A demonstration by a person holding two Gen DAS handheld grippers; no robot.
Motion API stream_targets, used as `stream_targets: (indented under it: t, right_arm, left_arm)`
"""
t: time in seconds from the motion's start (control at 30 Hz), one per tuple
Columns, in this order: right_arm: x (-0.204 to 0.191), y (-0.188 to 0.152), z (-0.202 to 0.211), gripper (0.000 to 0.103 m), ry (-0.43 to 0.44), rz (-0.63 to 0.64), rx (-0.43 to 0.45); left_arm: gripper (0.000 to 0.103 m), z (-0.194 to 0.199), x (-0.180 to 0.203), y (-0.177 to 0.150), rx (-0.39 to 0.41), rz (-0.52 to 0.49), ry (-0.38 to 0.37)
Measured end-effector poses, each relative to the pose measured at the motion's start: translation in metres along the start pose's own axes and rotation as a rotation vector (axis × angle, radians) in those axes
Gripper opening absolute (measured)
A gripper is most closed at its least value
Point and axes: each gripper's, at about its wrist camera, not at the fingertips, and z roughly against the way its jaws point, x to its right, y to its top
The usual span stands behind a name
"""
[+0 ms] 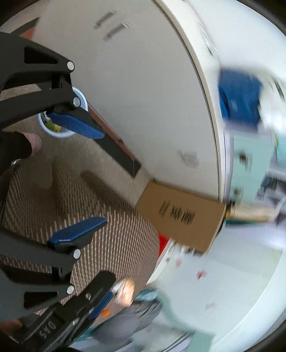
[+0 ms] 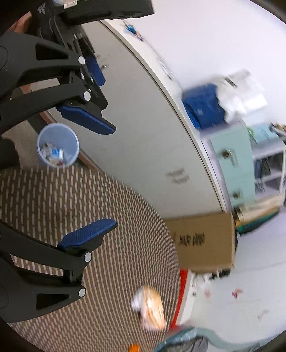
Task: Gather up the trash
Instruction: 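Move both open tools back over the polka-dot table, then grasp the orange-white plastic bag with the left tool while the right tool grasps the orange cap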
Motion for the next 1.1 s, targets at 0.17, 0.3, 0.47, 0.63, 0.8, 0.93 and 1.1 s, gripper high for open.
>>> stream_targets:
  t: [0.17,0.3,0.47,0.63,0.8,0.93,1.1]
  right_arm:
    - [0.064,0.011,0.03,0.078,-0.087,-0.041,0.035]
    - [0.121,0.015,0.045,0.079,-0.179,-0.065,0.029]
    - [0.184,0.013,0.049,0.079,-0.277,-0.087,-0.003]
    - [0.239,0.011,0.044,0.079,-0.347,-0.111,-0.043]
    - [0.283,0.017,0.03,0.079,-0.405,-0.143,-0.098]
    - [0.311,0.017,0.017,0.081,-0.455,-0.159,-0.136]
    - [0.339,0.018,0.003,0.081,-0.475,-0.184,-0.164]
  left_arm:
    - [0.075,-0.016,0.085,0.013,-0.008,-0.136,-0.052]
    - [0.077,-0.036,0.148,0.016,-0.01,-0.278,-0.07]
    - [0.077,-0.073,0.223,0.013,-0.044,-0.456,-0.097]
    - [0.077,-0.113,0.272,0.012,-0.047,-0.584,-0.106]
    - [0.077,-0.145,0.302,0.014,-0.059,-0.647,-0.131]
    - [0.077,-0.165,0.326,0.011,-0.011,-0.778,-0.12]
    - [0.077,-0.196,0.345,0.006,-0.045,-0.858,-0.099]
